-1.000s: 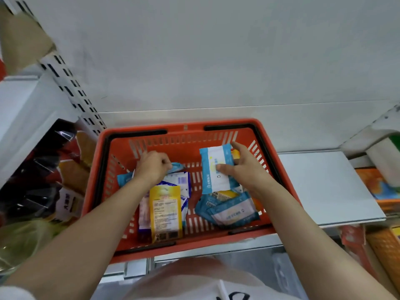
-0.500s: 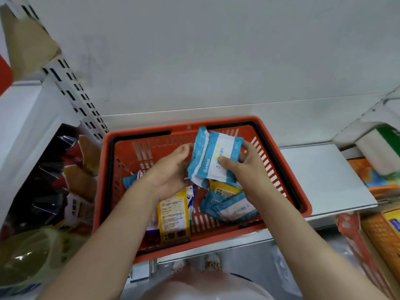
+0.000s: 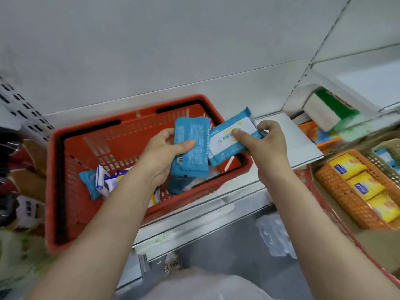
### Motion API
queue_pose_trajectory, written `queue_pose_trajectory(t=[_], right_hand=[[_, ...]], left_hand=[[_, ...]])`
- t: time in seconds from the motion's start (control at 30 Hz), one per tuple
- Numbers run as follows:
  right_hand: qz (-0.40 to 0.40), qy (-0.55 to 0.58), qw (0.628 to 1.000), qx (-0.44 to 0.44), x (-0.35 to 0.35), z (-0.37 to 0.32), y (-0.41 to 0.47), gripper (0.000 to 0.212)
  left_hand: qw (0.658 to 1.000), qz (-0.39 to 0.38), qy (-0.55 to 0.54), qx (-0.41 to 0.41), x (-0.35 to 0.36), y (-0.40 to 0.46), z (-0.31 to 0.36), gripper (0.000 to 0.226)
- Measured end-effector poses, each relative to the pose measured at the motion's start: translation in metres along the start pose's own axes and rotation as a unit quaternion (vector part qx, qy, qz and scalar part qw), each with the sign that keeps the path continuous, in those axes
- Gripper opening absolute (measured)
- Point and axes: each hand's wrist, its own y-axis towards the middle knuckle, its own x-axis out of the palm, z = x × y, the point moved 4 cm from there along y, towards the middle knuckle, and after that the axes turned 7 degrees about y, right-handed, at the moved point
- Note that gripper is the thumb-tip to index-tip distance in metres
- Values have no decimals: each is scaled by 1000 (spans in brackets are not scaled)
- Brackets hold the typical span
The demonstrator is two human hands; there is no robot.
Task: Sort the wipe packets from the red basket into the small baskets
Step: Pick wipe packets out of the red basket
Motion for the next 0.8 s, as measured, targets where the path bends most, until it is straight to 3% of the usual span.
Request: queue_pose_trajectory(t=[0.17,0.37,0.53,0.7,0.8], right_hand=[[7,51,998,-19,-126,-13,-21,75],[85,41,995,13,-326,-5,-50,51],[208,-4,977,38,-472,6,-70,56],[267,-37,962,46,-575,15,-65,45],[277,-42,957,67,-617,27,-47,51]], left_hand=[[997,-44,30,51,113,-26,-9,28],[991,-107,77,11,286,-69,-71,19],[977,-155,146,12,424,-96,-116,13],[954,-202,223,20,524,-99,-142,11],[937,-208,278,47,573,-85,-154,13]])
